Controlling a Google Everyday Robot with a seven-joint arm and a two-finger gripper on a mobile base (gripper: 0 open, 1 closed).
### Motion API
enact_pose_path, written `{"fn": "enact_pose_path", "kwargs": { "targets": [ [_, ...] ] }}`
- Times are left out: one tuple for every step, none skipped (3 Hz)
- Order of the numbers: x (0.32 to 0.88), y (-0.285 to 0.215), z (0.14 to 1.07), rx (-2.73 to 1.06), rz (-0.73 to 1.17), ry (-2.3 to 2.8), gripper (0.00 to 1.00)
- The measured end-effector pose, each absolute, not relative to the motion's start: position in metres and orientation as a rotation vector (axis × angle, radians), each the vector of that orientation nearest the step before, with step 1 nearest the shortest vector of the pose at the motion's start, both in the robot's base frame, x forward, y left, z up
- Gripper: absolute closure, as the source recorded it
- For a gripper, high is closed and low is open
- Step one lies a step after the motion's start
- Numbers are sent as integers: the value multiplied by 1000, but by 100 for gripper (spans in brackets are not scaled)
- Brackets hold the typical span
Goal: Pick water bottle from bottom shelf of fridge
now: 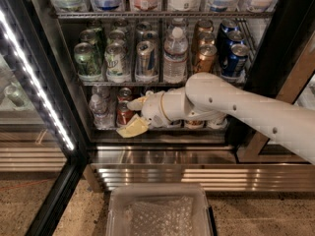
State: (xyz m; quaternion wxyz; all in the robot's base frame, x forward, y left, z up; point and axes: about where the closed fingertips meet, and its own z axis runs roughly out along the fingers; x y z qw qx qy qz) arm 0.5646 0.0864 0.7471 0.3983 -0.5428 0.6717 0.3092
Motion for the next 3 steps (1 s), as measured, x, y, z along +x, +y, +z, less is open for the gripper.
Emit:
{"fn": "enact_pose_path", "kwargs": {
  "targets": [
    [577,104,729,-1370,701,1667,37],
    [593,113,712,-1302,652,1669,32],
    [609,120,692,-1244,673,1682,32]
  ]
}}
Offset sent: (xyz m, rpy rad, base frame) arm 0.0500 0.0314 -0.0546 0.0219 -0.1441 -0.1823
